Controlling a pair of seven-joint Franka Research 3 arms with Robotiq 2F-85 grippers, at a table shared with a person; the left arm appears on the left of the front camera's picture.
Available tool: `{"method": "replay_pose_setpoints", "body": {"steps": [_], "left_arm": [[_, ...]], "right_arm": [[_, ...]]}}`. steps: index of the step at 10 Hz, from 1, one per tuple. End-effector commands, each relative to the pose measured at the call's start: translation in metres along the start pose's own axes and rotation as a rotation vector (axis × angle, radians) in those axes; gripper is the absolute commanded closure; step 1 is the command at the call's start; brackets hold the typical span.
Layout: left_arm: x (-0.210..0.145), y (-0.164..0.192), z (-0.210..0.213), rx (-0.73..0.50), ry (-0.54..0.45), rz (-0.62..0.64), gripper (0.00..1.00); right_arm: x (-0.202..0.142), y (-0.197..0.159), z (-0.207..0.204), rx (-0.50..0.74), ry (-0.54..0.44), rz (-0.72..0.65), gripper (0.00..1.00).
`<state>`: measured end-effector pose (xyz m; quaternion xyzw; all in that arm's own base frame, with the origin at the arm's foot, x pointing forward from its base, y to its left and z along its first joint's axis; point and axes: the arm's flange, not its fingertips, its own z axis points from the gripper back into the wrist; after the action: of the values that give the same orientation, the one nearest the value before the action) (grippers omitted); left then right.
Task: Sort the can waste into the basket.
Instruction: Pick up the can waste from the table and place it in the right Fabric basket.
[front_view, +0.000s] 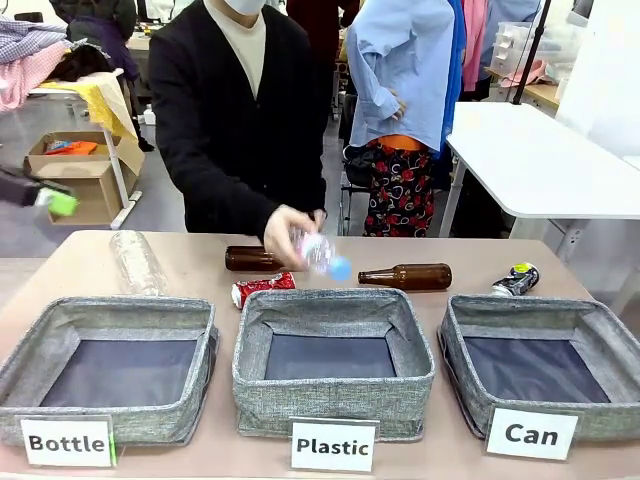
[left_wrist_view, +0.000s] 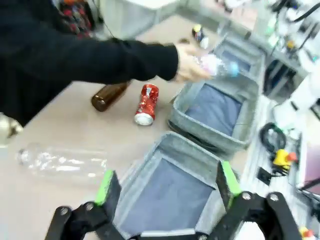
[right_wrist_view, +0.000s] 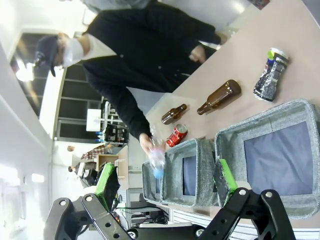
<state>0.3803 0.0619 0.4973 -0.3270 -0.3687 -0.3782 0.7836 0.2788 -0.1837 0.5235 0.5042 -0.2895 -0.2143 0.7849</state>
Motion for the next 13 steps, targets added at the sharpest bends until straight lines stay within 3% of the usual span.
{"method": "replay_pose_setpoints", "body": {"steps": [1,2,4,6,9,11,13], "left_arm": [[-0.028,-0.015,0.007,-0.027,-0.132,-0.043,0.0],[-0.031,-0.016,0.004,0.012,-0.143,-0.004,0.0],[-0.023,-0.009,0.002,-0.028,-0.137,-0.005,0.0],[0.003,-0.008,-0.019,-0.077,-0.058,-0.03,0.0],[0.047,-0.007,-0.07,-0.143,0.139,-0.126,0.0],[0.073,-0.016,-0.121,-0.075,0.326,-0.157,0.0],[0.092,-0.024,-0.173,-0.097,0.472,-0.225,0.0]], "right_arm": [[0.003,0.001,0.0,0.023,-0.009,0.025,0.0],[0.003,0.001,0.0,0.023,-0.009,0.025,0.0],[0.003,0.001,0.0,0.023,-0.009,0.025,0.0],[0.003,0.001,0.0,0.023,-0.009,0.025,0.0],[0.003,0.001,0.0,0.023,-0.009,0.025,0.0],[0.003,0.001,0.0,0.023,-0.009,0.025,0.0],[0.003,0.001,0.0,0.023,-0.009,0.025,0.0]]}}
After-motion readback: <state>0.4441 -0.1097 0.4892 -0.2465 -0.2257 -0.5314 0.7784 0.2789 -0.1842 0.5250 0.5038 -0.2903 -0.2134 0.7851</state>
